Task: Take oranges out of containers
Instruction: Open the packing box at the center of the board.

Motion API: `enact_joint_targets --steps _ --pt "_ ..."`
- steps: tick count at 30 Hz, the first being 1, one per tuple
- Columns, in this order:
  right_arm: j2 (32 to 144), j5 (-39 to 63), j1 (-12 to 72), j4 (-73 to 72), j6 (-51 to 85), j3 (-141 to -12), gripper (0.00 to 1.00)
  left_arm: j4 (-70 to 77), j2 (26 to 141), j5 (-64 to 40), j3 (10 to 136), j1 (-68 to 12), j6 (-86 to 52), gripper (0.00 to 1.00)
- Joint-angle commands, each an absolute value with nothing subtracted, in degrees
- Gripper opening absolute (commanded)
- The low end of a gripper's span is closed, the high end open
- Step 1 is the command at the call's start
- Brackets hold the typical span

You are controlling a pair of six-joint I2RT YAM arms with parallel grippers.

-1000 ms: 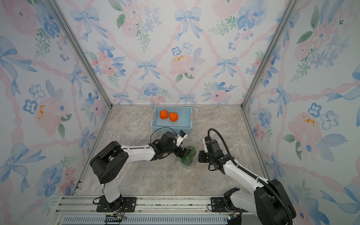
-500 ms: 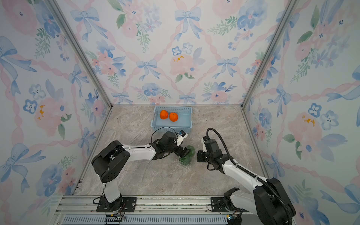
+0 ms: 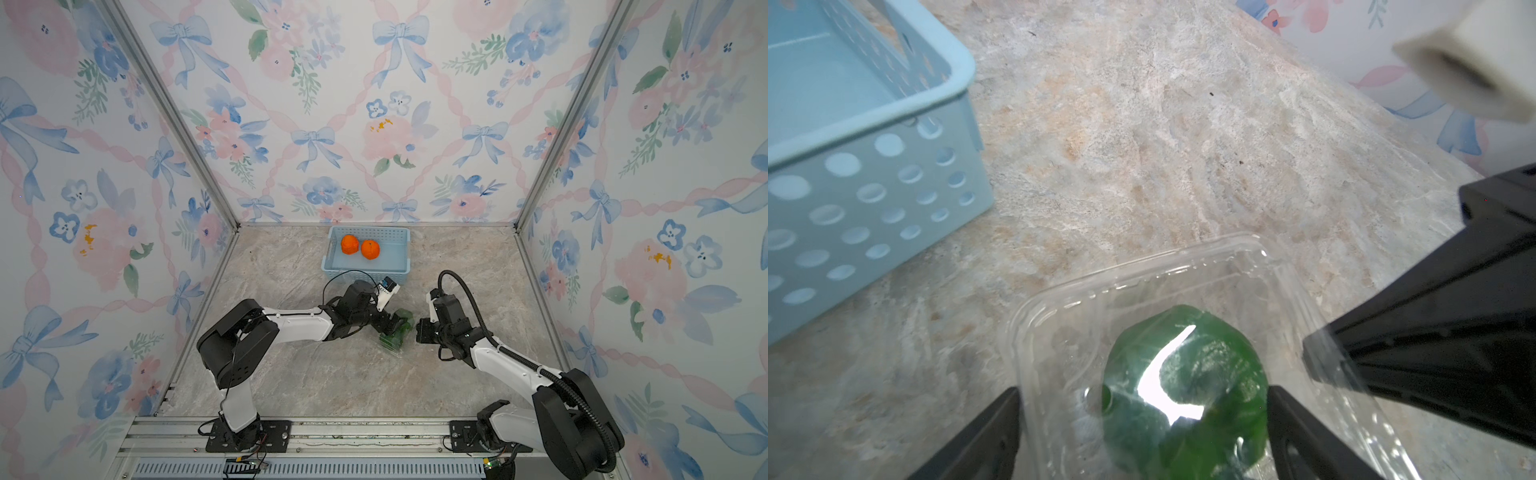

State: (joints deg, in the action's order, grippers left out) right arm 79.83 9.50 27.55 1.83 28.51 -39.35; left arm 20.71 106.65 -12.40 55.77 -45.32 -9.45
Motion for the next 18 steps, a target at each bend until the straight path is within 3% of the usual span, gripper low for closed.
enact_joint_targets --steps 1,18 --pt "82.17 11.56 28.51 -3.5 29.52 -41.75 0.0 19.94 108.34 -18.05 55.9 -46.23 -9.31 0.92" --pt "83.08 12.99 28.54 -5.16 29.84 -43.44 0.0 20.2 108.89 -18.42 56.12 -46.32 -9.23 0.92"
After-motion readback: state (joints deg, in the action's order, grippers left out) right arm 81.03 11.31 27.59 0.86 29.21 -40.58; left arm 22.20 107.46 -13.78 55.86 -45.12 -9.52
